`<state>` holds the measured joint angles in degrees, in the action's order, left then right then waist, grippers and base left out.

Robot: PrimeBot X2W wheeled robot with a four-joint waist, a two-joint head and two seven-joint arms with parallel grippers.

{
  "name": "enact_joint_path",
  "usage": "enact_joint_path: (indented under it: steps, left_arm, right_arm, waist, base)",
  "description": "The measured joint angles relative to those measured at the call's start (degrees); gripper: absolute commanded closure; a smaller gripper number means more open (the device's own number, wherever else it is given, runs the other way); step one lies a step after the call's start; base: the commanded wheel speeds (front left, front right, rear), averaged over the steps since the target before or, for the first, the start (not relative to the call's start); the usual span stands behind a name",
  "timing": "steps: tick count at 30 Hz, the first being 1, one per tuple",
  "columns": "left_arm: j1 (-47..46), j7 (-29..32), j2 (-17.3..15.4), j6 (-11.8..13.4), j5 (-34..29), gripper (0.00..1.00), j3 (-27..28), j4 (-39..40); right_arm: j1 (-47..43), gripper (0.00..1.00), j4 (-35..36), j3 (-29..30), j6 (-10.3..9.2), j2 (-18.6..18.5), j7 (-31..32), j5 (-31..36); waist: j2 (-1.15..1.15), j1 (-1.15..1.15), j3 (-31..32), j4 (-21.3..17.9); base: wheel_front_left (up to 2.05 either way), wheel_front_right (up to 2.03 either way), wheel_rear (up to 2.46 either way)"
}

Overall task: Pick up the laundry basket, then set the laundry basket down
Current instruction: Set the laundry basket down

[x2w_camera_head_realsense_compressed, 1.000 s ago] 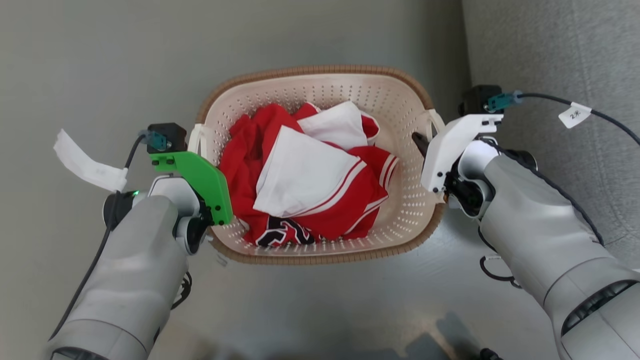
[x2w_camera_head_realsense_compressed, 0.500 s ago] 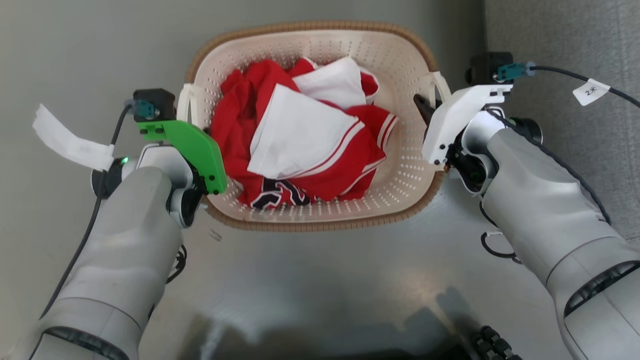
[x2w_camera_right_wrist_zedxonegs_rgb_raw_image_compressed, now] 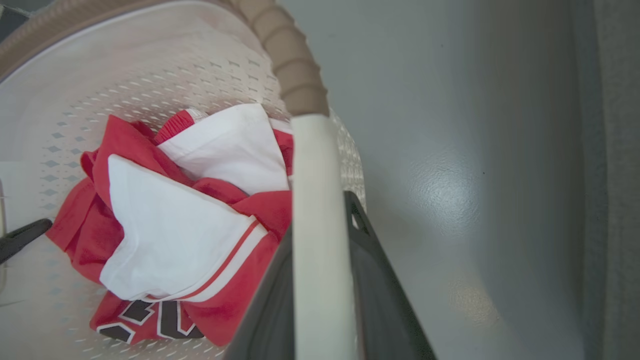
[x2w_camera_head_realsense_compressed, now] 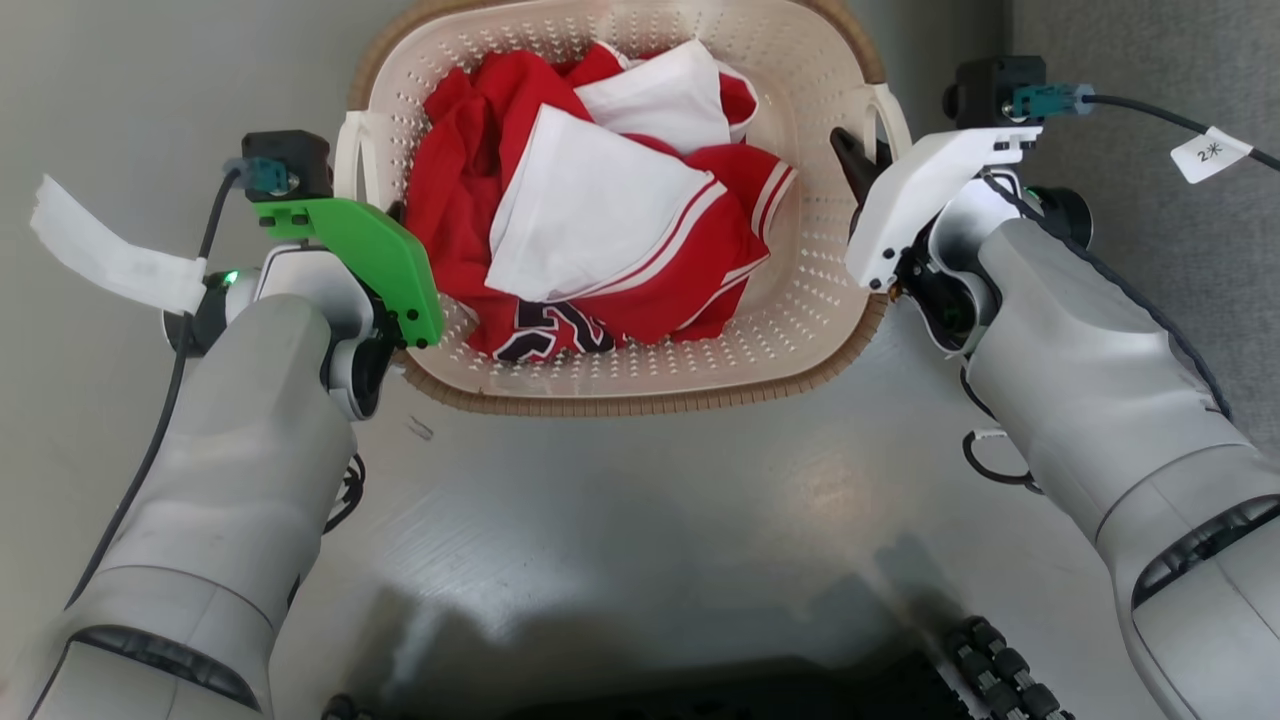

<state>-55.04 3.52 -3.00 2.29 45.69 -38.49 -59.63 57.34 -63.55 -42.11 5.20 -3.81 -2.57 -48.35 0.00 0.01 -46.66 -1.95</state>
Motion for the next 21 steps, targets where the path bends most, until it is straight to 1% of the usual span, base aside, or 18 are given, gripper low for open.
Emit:
enact_joint_path:
  steps: [11,17,21]
  left_arm:
    - [-2.0,-2.1,0.0,0.0,-0.3,1.00,0.4,-0.5]
    - [-3.3,-2.2,0.1,0.0,-0.3,1.00,0.6,-0.9]
    - [-3.7,-3.0,0.1,0.0,-0.3,1.00,0.6,-1.1]
  right_arm:
    - [2.0,1.00,-0.4,-0.1,0.30,0.0,-3.0,0.5]
    - [2.9,1.00,-0.7,0.1,0.38,0.0,-4.4,0.5]
    - [3.4,1.00,-1.0,0.1,0.76,0.0,-5.1,0.5]
  waist:
    - [0.00,0.00,-3.1,0.0]
    - [0.00,0.00,-4.8,0.1]
    - [0.00,0.00,-5.8,0.1]
  base:
    - [0.00,0.00,0.00]
    - [0.00,0.00,0.00]
    - [0.00,0.00,0.00]
